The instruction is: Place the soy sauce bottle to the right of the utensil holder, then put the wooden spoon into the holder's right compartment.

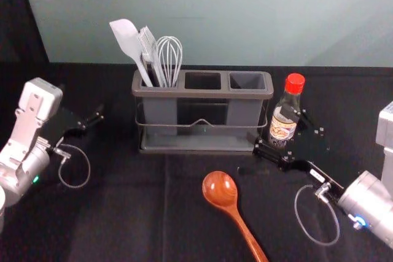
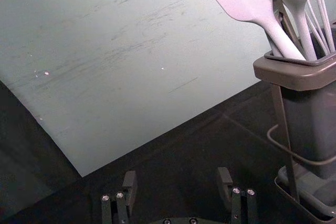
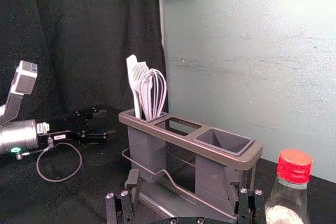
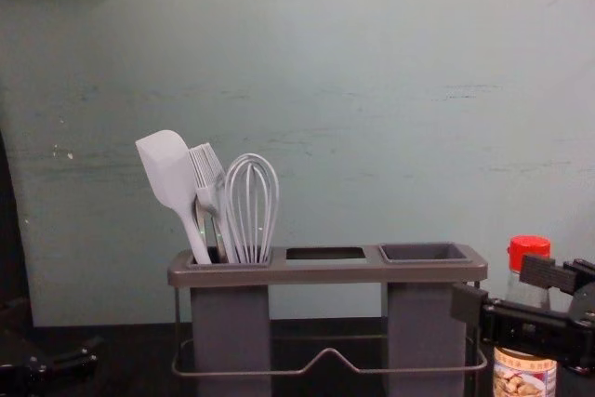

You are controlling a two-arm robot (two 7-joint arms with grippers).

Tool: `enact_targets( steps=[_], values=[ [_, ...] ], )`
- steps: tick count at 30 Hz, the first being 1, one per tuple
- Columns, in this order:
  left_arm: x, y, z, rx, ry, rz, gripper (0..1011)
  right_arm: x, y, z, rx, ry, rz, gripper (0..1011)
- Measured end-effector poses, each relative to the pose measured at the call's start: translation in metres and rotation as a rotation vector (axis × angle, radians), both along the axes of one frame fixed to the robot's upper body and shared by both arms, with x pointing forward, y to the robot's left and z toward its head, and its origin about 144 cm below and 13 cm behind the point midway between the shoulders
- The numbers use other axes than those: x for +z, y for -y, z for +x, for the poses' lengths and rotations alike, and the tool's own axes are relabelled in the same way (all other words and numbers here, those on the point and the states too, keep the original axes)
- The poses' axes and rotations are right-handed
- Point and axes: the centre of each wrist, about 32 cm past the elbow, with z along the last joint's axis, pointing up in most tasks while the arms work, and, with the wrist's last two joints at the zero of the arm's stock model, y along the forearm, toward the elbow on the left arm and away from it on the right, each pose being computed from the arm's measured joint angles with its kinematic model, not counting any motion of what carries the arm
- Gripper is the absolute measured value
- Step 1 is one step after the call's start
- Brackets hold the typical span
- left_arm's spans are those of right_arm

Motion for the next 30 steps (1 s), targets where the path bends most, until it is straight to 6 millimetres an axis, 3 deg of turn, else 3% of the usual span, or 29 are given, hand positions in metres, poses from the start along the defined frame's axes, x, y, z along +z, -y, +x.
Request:
enact_targets(
  steps=[17, 30],
  values=[
    [0.0, 0.0, 0.0, 0.0, 0.0, 0.0, 1005, 0.003, -0.002, -0.001, -0.005, -0.023, -0.013, 1004],
    [0.0, 0.0, 0.0, 0.0, 0.0, 0.0, 1005, 0.035, -0.024, -0.01, -0.011, -0.28, -0.237, 1004]
  ],
)
